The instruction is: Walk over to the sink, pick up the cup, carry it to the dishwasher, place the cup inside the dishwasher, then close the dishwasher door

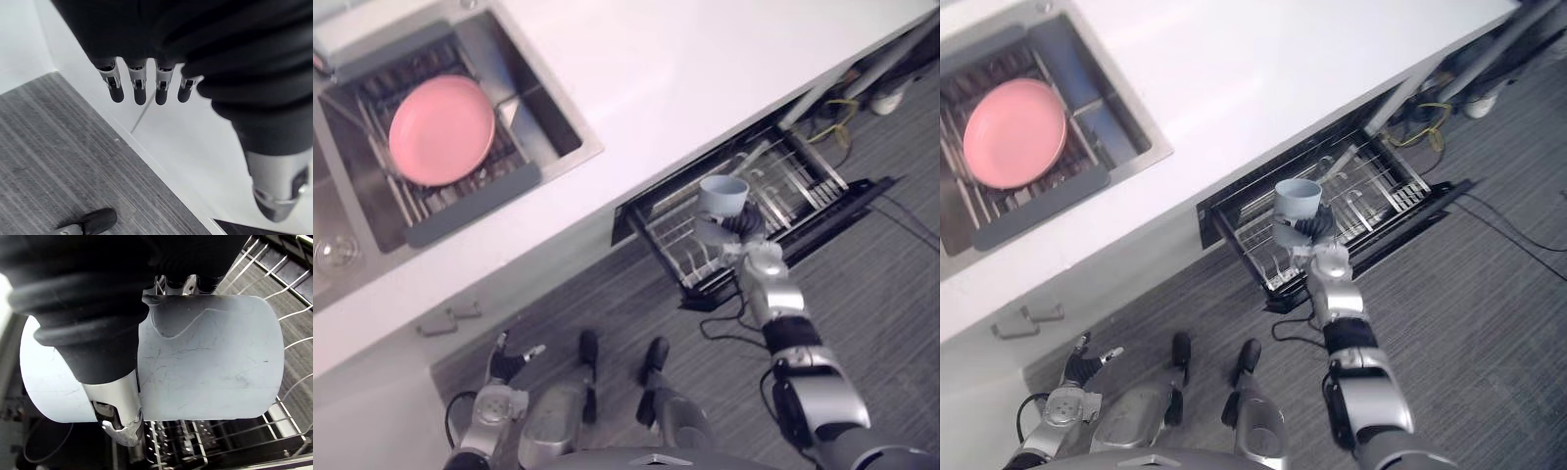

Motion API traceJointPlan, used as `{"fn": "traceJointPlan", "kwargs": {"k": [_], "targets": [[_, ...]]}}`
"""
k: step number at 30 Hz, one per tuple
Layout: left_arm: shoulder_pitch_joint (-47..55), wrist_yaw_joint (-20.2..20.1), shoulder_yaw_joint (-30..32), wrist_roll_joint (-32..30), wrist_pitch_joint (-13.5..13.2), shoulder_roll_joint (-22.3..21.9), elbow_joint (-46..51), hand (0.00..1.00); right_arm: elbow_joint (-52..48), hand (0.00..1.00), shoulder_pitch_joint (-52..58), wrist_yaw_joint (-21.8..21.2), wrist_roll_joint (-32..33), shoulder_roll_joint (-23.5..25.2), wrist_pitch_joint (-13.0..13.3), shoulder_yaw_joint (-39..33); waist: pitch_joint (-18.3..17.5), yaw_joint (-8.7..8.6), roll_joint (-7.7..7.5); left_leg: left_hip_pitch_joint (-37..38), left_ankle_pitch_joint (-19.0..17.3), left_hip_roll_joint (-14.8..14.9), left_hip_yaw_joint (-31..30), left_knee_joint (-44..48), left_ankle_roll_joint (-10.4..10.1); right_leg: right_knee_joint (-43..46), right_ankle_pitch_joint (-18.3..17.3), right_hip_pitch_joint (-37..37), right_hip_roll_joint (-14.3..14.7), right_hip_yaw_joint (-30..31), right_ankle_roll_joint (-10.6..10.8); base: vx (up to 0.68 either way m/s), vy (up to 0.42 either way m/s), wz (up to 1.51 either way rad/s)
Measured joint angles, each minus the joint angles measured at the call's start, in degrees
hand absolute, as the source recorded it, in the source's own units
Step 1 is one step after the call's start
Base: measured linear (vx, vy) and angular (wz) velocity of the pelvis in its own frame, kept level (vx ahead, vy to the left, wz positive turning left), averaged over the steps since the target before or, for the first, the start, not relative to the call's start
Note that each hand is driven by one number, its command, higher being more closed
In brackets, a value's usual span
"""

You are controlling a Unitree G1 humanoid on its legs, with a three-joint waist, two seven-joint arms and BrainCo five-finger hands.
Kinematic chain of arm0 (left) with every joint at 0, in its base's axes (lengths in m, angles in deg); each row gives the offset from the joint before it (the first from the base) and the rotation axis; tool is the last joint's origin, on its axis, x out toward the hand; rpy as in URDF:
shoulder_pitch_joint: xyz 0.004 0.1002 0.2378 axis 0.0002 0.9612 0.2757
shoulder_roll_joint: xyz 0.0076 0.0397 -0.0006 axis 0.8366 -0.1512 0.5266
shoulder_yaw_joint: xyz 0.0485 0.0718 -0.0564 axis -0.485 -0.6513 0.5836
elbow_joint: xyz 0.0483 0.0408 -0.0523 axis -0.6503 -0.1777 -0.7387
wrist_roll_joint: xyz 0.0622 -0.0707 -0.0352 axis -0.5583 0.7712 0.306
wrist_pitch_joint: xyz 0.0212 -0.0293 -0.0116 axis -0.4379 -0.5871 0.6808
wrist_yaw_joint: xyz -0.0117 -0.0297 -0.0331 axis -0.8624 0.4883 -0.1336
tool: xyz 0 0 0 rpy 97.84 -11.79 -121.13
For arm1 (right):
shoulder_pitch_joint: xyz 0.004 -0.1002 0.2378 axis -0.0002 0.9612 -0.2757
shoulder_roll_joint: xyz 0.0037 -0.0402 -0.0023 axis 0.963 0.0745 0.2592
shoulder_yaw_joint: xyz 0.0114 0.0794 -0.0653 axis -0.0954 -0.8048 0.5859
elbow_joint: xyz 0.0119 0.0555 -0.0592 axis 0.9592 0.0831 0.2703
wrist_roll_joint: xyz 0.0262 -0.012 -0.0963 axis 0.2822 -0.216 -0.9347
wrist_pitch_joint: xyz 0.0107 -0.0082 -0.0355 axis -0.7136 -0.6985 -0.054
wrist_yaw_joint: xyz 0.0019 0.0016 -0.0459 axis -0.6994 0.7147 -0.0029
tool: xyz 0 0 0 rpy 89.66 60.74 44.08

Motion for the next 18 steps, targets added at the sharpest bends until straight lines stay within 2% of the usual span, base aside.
{"fn": "traceJointPlan", "kwargs": {"k": [5, 7, 11, 12, 15, 18], "targets": [[-0.1, -0.1, 1.7, 0.1, 0.0, -0.1, 0.2, 0.00, 10.2, 1.00, -9.0, -3.3, 0.1, -3.6, -2.0, 2.1, 3.1, 2.74, 0.98, -2.7, 1.2, -0.1, -1.1, 0.1, 0.0, 0.0, 0.5, -2.0, -0.1, 0.0, -0.1, -0.01, 0.022, 0.18], [-0.1, -0.2, 1.6, 1.2, 0.0, -0.7, 0.3, 0.00, 15.2, 1.00, -12.8, -5.3, 0.1, -5.4, -3.0, 2.4, 4.6, 3.49, 2.71, -4.2, 2.0, -0.2, -2.3, 0.0, 0.0, 0.0, 0.6, -3.0, -0.2, -1.1, -0.2, -0.01, 0.007, 0.22], [-0.1, -0.2, 1.3, 3.5, -0.1, -0.9, 0.4, 0.00, 19.4, 1.00, -15.7, -6.8, -0.7, -7.0, -4.1, 3.5, 5.3, 4.16, 4.03, -6.2, 2.9, -0.1, -3.3, -0.1, -0.2, 0.0, 0.9, -4.7, -0.1, -2.0, -0.7, 0.03, -0.008, 0.15], [-0.1, -0.2, 1.0, 4.1, -0.1, -1.1, 0.4, 0.00, 20.8, 0.00, -16.7, -7.6, -1.6, -7.6, -4.1, 3.5, 5.5, 4.25, 4.48, -6.6, 3.2, -0.1, -3.7, -0.2, -0.2, 0.0, 0.9, -4.8, -0.1, -2.6, -0.7, 0.04, -0.003, 0.17], [-0.1, -0.2, -0.1, 4.6, -0.2, -1.6, 0.8, 0.00, 22.9, 0.00, -18.8, -9.2, -2.2, -8.1, -4.4, 4.2, 5.8, 4.63, 5.04, -7.6, 3.5, -0.1, -4.1, -0.2, -0.3, 0.0, 1.0, -5.6, 0.0, -3.1, -0.8, 0.05, 0.001, 0.09], [-0.1, -0.4, -1.5, 4.8, -0.2, -2.0, 1.4, 0.00, 23.4, 0.00, -20.0, -9.1, -2.2, -8.2, -5.2, 4.3, 6.0, 4.87, 5.55, -7.7, 3.8, -0.1, -4.4, -0.4, -0.4, 0.0, 1.0, -5.7, 0.0, -3.3, -0.8, 0.05, 0.003, 0.05]]}}
